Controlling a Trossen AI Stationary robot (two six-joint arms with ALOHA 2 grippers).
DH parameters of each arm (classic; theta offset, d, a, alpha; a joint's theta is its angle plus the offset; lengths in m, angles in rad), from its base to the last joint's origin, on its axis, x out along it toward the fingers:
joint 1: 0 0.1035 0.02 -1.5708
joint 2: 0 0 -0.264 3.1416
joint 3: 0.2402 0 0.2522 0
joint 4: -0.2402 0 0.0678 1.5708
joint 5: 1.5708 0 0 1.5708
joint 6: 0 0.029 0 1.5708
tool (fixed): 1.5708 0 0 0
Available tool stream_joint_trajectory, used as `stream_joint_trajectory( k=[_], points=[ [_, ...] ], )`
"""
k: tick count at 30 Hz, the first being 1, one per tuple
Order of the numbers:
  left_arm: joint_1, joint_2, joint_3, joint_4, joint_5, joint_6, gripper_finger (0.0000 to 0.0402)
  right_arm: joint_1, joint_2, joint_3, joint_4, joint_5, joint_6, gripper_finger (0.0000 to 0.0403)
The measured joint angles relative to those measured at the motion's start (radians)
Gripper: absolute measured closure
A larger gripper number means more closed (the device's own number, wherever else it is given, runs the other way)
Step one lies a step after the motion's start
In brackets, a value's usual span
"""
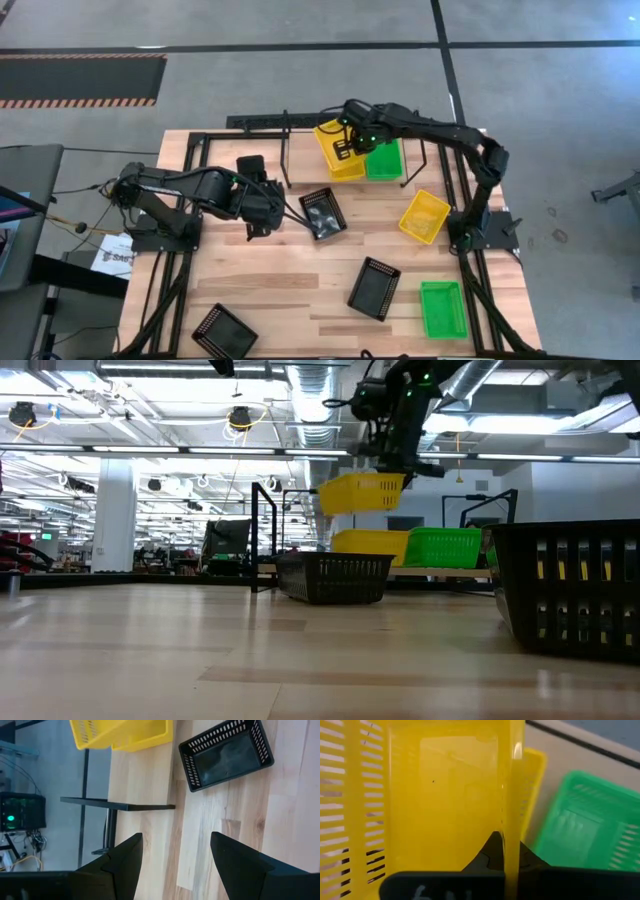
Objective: Stack baskets on shelf by color
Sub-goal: Stack the left yellow bin on top of the yellow bin on the shelf
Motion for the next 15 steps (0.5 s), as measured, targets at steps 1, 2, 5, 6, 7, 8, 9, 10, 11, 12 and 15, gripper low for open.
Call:
stream_joint_trajectory(
  k=[1, 2, 5, 6, 7, 8, 9, 10, 11, 12, 15],
  points=[
    [0.002, 0.000, 0.000, 0.007, 0.000, 0.000, 0.0180, 0.000, -0.010, 0.000, -0.013, 0.011, 0.009, 0.0403],
    [0.005, 0.000, 0.000, 0.011, 0.000, 0.000, 0.0180, 0.000, -0.016, 0.001, -0.031, 0.029, 0.023, 0.0403],
    [0.013, 0.000, 0.000, 0.010, 0.001, -0.003, 0.0180, 0.010, -0.022, 0.001, -0.077, 0.068, 0.077, 0.0403],
    [0.016, 0.000, 0.000, 0.010, 0.001, -0.005, 0.0180, 0.015, -0.022, 0.001, -0.084, 0.072, 0.087, 0.0403],
    [0.018, 0.000, 0.000, 0.010, 0.003, -0.008, 0.0180, 0.021, -0.022, 0.000, -0.089, 0.072, 0.092, 0.0403],
    [0.020, 0.000, 0.000, 0.010, 0.005, -0.008, 0.0180, 0.029, -0.022, 0.000, -0.087, 0.072, 0.099, 0.0403],
    [0.021, 0.000, 0.000, 0.010, 0.009, -0.008, 0.0180, 0.036, -0.019, 0.000, -0.080, 0.072, 0.107, 0.0403],
    [0.021, 0.000, 0.000, 0.010, 0.015, -0.008, 0.0180, 0.042, -0.014, 0.001, -0.073, 0.073, 0.117, 0.0403],
    [0.021, 0.000, 0.000, 0.010, 0.020, -0.008, 0.0180, 0.047, -0.010, 0.001, -0.070, 0.073, 0.125, 0.0403],
    [0.021, 0.000, 0.000, 0.010, 0.027, -0.008, 0.0180, 0.051, -0.008, -0.001, -0.070, 0.073, 0.130, 0.0403],
    [0.021, 0.000, 0.000, 0.010, 0.046, -0.008, 0.0180, 0.061, -0.004, -0.003, -0.070, 0.102, 0.167, 0.0403]
  ],
)
